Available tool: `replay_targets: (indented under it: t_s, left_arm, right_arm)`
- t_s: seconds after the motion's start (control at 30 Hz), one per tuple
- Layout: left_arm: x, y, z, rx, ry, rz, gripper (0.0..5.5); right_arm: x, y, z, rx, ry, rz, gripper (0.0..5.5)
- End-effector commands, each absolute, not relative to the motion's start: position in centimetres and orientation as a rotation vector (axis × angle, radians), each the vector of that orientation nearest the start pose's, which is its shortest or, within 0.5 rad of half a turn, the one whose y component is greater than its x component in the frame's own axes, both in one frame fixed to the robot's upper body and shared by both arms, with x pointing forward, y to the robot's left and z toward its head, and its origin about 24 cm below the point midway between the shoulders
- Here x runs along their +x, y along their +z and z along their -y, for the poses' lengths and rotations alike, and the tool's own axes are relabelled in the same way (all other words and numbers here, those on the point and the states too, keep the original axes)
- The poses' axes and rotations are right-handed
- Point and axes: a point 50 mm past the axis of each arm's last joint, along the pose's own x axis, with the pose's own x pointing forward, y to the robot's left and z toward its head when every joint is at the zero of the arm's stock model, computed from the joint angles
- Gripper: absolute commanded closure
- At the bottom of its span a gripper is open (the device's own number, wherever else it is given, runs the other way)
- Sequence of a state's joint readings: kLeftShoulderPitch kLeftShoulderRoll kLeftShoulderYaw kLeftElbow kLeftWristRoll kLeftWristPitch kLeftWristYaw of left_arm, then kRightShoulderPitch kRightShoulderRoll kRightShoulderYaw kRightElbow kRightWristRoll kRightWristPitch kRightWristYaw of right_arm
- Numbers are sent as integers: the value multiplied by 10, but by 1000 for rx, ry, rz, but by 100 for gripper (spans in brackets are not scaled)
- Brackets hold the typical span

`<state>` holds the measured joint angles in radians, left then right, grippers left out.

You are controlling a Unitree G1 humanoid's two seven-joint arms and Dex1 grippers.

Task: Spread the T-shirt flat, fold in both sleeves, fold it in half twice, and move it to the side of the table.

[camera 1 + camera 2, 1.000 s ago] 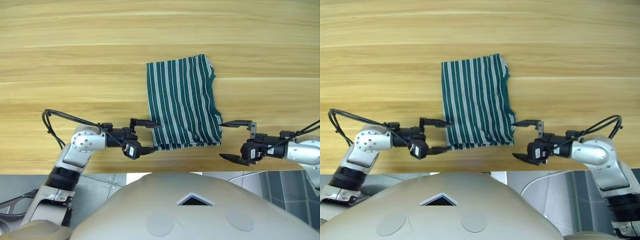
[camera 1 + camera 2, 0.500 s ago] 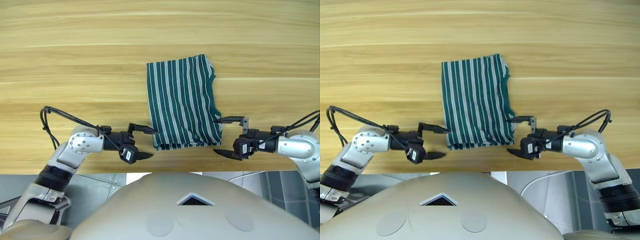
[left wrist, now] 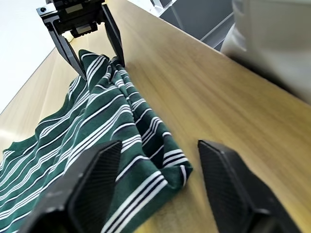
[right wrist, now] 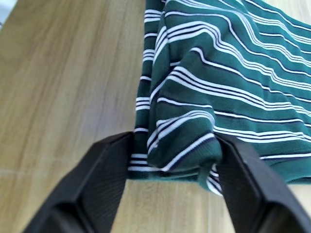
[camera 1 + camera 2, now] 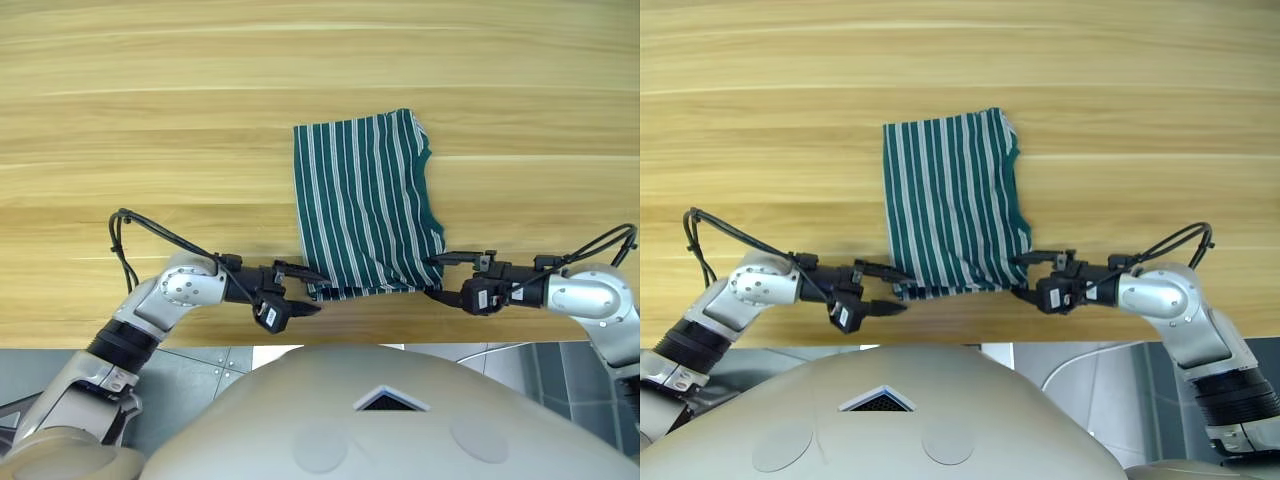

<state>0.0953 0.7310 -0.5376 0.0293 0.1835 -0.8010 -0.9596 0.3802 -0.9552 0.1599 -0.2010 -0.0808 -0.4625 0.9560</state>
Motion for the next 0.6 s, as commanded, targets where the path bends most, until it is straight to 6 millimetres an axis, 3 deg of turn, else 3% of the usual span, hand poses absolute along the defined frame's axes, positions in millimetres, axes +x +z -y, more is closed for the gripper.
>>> replay_targets:
  t_s: [0.03,0.37,0.6]
  left_arm:
    - [130,-8,-157,920,-1814,-41,335]
    - [144,-15,-169,1002,-1727,-68,507]
    - [140,-12,-162,951,-1740,-24,545]
  right_arm:
    - [138,45,217,-917,1423,-273,335]
    - [136,45,214,-906,1425,-268,525]
    - [137,44,212,-905,1422,-265,534]
